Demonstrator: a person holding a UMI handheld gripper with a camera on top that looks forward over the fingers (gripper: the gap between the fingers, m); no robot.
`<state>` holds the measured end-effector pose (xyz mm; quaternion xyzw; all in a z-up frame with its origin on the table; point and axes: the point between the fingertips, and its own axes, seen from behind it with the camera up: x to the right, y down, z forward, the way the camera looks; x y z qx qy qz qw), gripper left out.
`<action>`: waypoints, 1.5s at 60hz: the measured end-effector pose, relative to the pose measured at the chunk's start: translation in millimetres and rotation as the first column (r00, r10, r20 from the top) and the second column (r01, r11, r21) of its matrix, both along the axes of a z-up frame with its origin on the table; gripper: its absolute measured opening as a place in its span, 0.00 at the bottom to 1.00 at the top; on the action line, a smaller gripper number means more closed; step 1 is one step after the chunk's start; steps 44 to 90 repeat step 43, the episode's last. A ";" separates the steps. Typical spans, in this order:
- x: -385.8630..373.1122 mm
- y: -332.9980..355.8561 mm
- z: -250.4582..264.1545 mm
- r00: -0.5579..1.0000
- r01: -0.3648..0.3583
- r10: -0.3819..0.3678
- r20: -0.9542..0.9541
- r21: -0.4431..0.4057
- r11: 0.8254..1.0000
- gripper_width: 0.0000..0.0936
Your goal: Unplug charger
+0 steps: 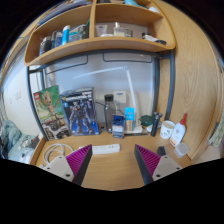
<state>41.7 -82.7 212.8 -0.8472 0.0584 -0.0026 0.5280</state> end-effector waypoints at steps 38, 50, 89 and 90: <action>-33.0 -25.2 -12.4 0.999 -0.016 0.016 0.036 -0.002 1.000 0.91; -33.8 -26.1 -14.1 0.999 -0.017 0.017 0.035 -0.009 1.000 0.91; -33.8 -26.1 -14.1 0.999 -0.017 0.017 0.035 -0.009 1.000 0.91; -33.8 -26.1 -14.1 0.999 -0.017 0.017 0.035 -0.009 1.000 0.91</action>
